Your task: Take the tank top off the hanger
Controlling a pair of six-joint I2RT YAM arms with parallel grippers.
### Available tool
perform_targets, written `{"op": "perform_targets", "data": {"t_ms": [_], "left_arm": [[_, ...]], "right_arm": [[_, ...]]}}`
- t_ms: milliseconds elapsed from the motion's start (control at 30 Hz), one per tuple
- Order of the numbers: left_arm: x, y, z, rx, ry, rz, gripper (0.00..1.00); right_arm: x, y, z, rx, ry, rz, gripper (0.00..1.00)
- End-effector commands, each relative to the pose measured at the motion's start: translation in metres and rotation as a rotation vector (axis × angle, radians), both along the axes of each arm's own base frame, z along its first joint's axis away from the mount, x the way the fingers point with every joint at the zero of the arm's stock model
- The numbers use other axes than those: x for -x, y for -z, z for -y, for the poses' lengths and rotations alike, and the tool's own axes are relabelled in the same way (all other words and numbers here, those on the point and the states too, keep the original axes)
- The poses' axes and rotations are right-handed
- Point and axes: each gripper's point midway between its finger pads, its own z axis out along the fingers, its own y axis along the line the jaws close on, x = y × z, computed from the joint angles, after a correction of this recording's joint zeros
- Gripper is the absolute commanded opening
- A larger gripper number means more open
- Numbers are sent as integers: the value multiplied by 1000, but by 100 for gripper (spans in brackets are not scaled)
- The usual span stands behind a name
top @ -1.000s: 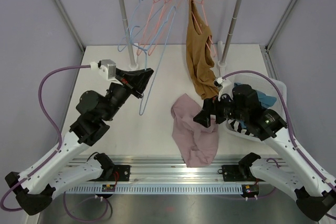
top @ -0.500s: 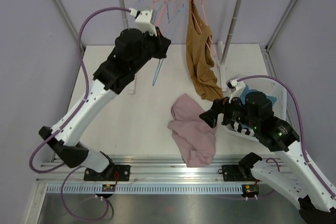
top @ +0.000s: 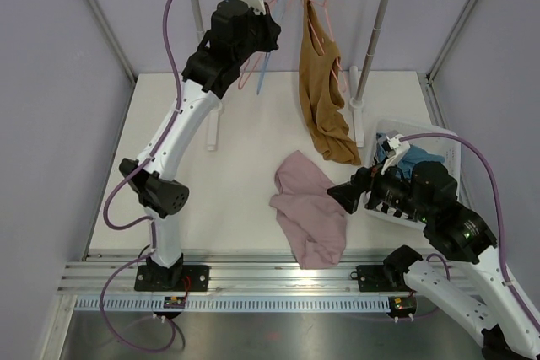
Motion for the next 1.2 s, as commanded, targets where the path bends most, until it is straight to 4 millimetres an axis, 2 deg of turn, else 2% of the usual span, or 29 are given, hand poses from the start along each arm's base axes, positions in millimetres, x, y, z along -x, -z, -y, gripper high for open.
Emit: {"op": "perform_targets", "data": {"t_ms": [0,133,267,333,467,600,767,900,967,1000,1033,1100,1133,1167], "left_arm": [[-10,-56,5,82,19,185,0],[-34,-49,1,104,-23,191,0],[-50,-38,-1,116,-38,175,0],[-53,-31,3,111,-29,170,0],[-62,-24,9,116,-24,164,0],[-64,-10,12,106,-23,125,0],[-57,8,5,83,-46,51,0],[-41,-2,-3,102,-44,38,2],[-31,-14,-7,111,-38,47,18],[-26,-18,-7,114,-33,48,22],[-16,-32,-11,130,-32,66,26],[-4,-40,-15,142,-24,61,43],[2,-46,-16,148,-14,66,50],[16,-55,-19,157,6,78,98]], "right_arm": [[5,-4,0,-13,-18,31,100],[9,-5,-4,-48,-41,33,100],[15,-5,-8,-67,-75,16,99],[17,-6,-10,-80,-87,18,100],[17,4,-13,-85,-95,-11,100],[13,18,-12,-69,-72,-34,99],[1,31,-10,-41,-8,-84,100],[-11,45,-15,-35,33,-149,99],[-20,59,-17,-11,60,-189,100],[-25,62,-19,-12,76,-198,100],[-33,73,-18,15,109,-224,100],[-40,84,-20,38,133,-259,99],[-47,98,-20,82,160,-293,99],[-46,104,-24,109,157,-303,99]]}}
